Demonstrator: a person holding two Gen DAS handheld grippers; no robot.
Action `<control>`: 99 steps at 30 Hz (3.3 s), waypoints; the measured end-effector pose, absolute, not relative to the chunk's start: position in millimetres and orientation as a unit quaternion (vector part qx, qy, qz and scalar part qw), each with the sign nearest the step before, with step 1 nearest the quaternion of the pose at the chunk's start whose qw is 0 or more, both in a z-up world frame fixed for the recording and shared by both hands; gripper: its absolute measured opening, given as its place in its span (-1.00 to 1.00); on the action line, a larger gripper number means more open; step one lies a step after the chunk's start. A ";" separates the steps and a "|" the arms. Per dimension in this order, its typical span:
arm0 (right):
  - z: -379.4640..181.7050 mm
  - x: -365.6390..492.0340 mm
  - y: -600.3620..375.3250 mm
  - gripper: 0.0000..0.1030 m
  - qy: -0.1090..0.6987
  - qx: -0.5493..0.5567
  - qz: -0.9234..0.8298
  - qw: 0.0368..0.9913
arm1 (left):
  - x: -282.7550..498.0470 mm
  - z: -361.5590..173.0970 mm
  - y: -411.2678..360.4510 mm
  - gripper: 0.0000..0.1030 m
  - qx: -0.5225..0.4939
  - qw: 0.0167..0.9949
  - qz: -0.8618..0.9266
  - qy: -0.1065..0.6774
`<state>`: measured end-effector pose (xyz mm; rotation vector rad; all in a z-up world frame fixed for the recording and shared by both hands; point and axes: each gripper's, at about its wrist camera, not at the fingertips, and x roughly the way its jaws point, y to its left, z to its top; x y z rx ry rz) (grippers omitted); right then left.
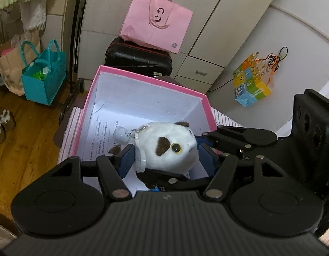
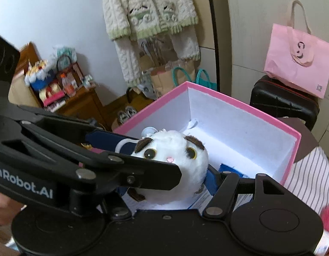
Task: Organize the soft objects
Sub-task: 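Open the right tool to release the panda plush into the shoebox, then grasp the floral scrunchie with the right tool while the left tool grasps the mesh puff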
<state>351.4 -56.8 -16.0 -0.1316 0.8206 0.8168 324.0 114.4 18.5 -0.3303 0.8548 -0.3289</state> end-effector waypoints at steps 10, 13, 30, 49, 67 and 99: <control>-37.3 378.4 -43.7 0.49 0.402 -0.097 0.374 0.830 | 339.8 3.9 113.2 0.25 -0.159 0.888 -0.140 0.407; -37.0 373.7 -43.0 0.62 0.398 -0.122 0.363 0.833 | 333.2 10.1 112.0 0.31 -0.131 0.901 -0.134 0.391; 25.5 273.8 -115.9 0.63 0.356 -0.088 0.379 0.849 | 217.9 74.6 106.0 0.39 -0.027 0.941 -0.167 0.293; 47.7 139.8 -237.0 0.63 0.292 -0.048 0.313 0.902 | 117.5 88.4 40.4 0.39 0.036 0.926 -0.264 0.267; -8.6 134.3 -283.8 0.62 0.304 -0.043 0.281 0.909 | 116.7 0.0 -45.3 0.39 0.055 0.885 -0.327 0.328; -109.3 269.6 -243.6 -0.69 0.272 -0.148 0.194 0.931 | 140.5 -90.3 -81.9 0.02 0.059 0.913 -0.192 0.356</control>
